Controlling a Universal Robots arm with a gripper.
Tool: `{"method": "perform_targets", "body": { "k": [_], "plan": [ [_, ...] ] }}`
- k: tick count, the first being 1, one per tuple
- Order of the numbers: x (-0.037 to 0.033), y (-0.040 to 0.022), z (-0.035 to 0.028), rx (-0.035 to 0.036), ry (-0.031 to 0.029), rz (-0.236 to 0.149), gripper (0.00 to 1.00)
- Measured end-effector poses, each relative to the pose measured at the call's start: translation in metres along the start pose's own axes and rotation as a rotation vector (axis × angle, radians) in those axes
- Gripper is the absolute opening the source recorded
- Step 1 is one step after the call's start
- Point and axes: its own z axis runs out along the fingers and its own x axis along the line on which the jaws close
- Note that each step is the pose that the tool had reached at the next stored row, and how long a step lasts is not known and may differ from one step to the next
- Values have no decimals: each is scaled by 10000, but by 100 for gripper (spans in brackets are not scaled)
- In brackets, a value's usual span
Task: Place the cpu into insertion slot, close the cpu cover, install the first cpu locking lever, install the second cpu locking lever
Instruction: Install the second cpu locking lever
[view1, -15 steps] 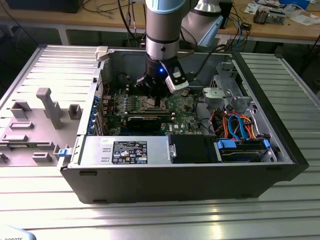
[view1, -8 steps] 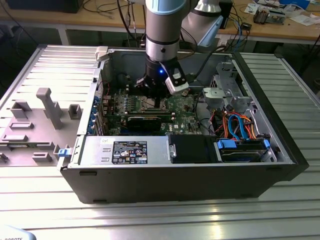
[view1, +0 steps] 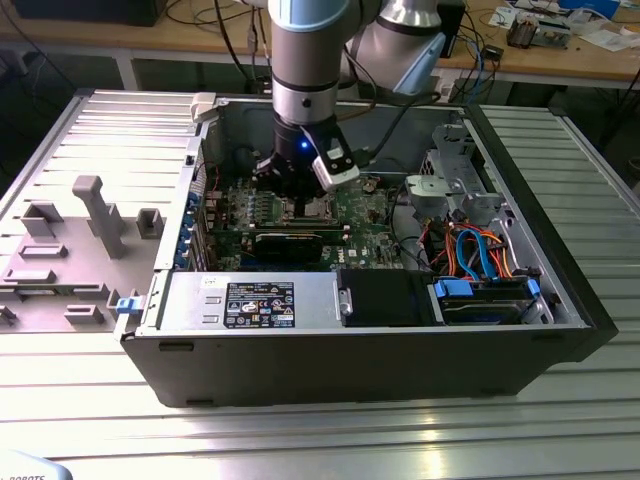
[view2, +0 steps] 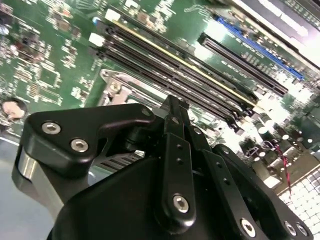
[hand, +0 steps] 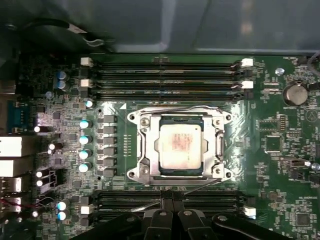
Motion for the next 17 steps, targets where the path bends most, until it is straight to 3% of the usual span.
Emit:
{"method": "perform_targets", "body": {
  "k": [8, 12, 15, 17],
  "plan": [
    [200, 1, 45, -23, 9, -245, 11],
    [220, -34, 70, -57, 43, -340, 11],
    [226, -68, 78, -132, 58, -339, 11],
    [228, -82, 86, -280, 72, -343, 11]
  ]
}}
